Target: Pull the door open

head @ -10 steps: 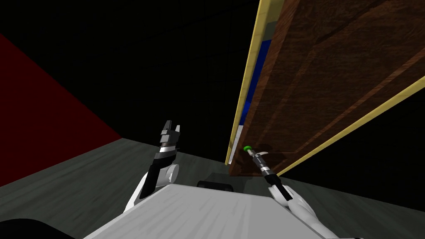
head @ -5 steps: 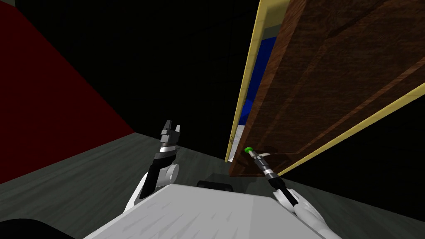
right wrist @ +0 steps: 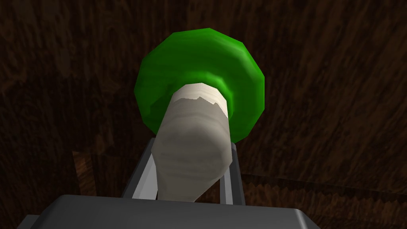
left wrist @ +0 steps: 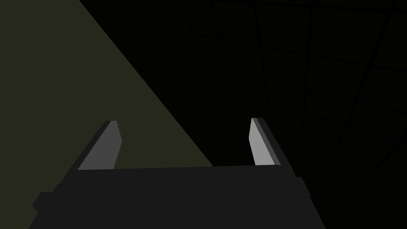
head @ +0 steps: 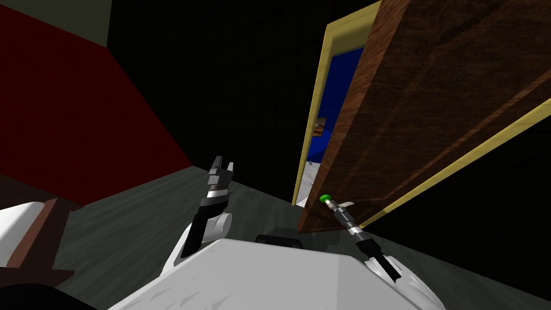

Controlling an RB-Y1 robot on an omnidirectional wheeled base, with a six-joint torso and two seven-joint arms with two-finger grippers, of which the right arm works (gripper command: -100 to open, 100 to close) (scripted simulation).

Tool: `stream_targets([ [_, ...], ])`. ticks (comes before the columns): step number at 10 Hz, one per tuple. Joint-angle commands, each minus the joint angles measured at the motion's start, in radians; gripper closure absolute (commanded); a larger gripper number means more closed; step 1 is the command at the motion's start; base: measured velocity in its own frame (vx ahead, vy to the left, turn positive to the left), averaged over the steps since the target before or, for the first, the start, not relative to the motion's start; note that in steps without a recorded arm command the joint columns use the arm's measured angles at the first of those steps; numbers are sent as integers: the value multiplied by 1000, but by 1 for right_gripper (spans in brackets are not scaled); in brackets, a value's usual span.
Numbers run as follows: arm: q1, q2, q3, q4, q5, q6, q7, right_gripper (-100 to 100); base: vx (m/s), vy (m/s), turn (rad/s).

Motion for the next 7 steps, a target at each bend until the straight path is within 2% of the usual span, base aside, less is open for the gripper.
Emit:
stream_targets([
  [1, 22, -22, 4, -6, -2, -25, -11, 100, -223, -66, 159],
  [2, 22, -22, 4, -6, -2, -25, -11, 100, -152, -74, 31],
  [3, 33, -18, 4, -29, -2, -10, -10, 100, -56, -33, -2],
  [4, 39, -21, 9, -16, -2, -29, -14, 100, -143, -71, 192],
  [7, 46, -30, 13, 3, -6, -61, -19, 100, -210, -113, 213],
])
